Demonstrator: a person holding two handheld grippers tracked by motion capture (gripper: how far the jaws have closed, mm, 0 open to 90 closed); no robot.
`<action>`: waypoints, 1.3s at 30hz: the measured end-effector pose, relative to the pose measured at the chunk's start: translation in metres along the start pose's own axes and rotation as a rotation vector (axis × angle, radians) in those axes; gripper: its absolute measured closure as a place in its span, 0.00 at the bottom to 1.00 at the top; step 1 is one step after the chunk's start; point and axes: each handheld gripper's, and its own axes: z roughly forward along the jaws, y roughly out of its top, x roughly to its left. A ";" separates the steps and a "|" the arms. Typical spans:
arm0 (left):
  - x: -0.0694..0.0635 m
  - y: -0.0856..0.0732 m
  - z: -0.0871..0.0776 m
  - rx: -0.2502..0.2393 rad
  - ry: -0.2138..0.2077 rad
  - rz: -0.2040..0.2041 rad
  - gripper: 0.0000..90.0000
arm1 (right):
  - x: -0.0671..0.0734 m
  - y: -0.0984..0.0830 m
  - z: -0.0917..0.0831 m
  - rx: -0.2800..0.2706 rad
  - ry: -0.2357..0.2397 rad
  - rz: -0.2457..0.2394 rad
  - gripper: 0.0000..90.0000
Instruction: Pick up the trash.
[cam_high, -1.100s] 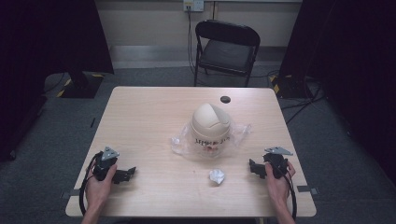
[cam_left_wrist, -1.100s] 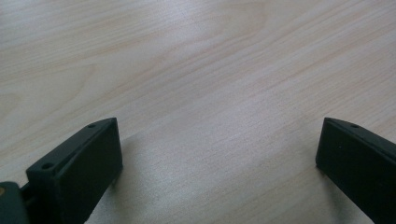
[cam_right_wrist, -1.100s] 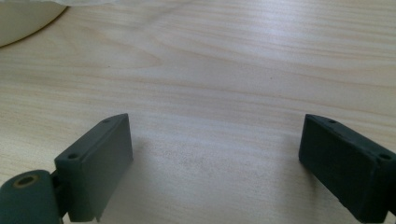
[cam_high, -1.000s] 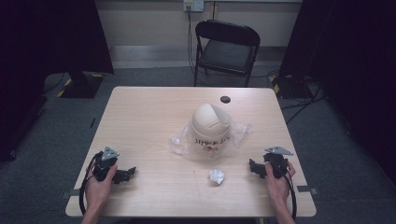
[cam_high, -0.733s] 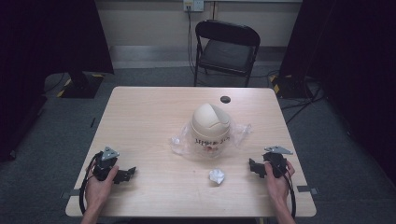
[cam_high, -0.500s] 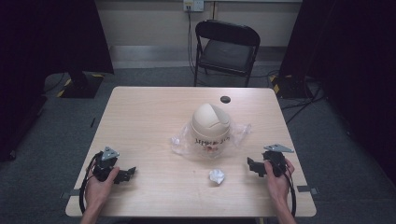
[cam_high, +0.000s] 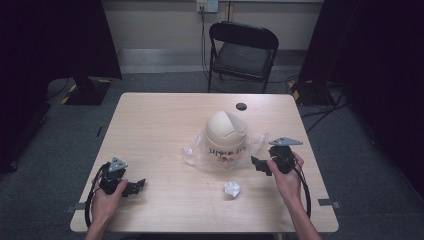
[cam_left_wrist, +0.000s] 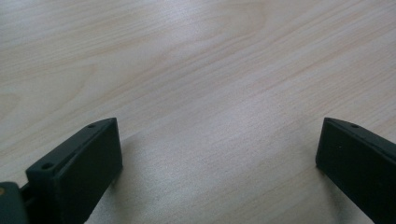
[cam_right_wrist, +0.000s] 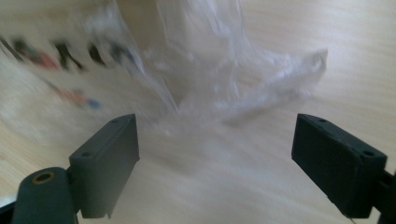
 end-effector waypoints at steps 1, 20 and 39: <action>0.000 0.000 0.000 -0.001 0.000 -0.001 0.00 | 0.000 0.000 0.000 0.000 0.000 0.000 0.15; 0.000 0.000 0.000 0.000 -0.001 -0.001 0.00 | 0.003 0.080 -0.003 -0.081 0.021 -0.073 0.17; 0.000 0.000 0.000 -0.001 0.000 -0.002 0.00 | 0.004 0.112 0.031 -0.008 0.067 -0.027 0.19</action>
